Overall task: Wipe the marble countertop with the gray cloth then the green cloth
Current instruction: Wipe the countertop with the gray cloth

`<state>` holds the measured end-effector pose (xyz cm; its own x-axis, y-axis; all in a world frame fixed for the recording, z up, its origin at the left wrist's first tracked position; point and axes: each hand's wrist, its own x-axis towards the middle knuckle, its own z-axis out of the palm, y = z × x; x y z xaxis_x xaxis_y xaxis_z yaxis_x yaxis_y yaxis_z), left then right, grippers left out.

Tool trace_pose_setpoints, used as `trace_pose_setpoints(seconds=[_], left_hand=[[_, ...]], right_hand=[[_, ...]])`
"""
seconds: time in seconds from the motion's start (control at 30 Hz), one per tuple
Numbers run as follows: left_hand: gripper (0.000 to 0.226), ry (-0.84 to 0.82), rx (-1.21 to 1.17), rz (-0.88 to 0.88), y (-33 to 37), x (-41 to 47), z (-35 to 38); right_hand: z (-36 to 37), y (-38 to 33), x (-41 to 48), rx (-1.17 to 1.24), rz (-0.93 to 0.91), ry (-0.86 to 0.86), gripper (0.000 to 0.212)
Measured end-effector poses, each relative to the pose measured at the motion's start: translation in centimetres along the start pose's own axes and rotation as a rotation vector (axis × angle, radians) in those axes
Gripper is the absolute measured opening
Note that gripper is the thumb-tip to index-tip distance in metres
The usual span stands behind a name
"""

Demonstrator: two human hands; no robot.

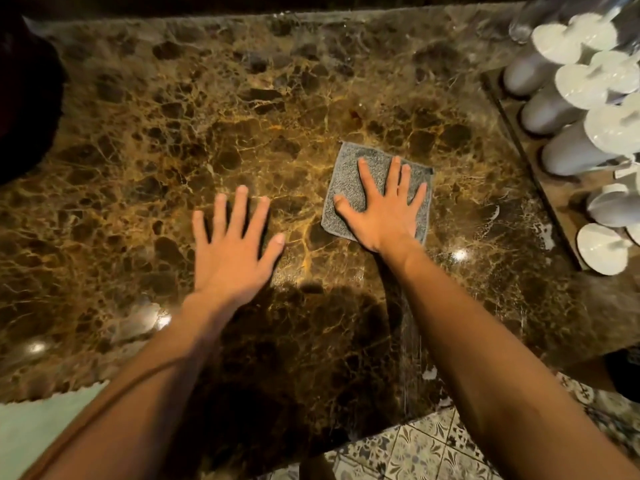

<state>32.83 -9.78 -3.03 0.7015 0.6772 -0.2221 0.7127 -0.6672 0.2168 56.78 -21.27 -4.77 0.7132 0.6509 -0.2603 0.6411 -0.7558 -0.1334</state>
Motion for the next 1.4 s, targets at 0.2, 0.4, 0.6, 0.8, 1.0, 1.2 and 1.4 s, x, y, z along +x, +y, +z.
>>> trace_pose_setpoints(seconds=[0.2, 0.4, 0.6, 0.8, 1.0, 1.2, 1.4], left_hand=[[0.063, 0.003, 0.014, 0.042, 7.5, 3.1, 3.0], [0.064, 0.116, 0.056, 0.090, 6.9, 2.9, 4.7], [0.062, 0.154, 0.111, 0.085, 7.3, 2.3, 4.3], [0.063, 0.129, 0.115, 0.068, 7.4, 3.0, 4.0], [0.064, 0.129, 0.133, 0.076, 7.3, 3.0, 4.1], [0.065, 0.106, 0.084, 0.079, 7.0, 3.1, 4.5], [0.063, 0.078, 0.051, 0.048, 7.1, 3.5, 4.2]], right_hand=[[0.4, 0.4, 0.5, 0.004, 0.003, 0.036, 0.087], [-0.1, 0.8, 2.6, -0.008, -0.013, 0.036, 0.088], [-1.9, 0.9, 8.5, -0.005, -0.011, 0.039, 0.089], [-3.6, 0.5, 14.0, 0.019, -0.012, 0.045, 0.090], [-3.4, 0.9, 13.0, 0.018, -0.024, 0.047, 0.090], [-1.5, 2.1, 6.1, -0.001, -0.045, 0.037, 0.089], [0.9, 3.6, -4.2, 0.021, -0.043, 0.051, 0.085]])
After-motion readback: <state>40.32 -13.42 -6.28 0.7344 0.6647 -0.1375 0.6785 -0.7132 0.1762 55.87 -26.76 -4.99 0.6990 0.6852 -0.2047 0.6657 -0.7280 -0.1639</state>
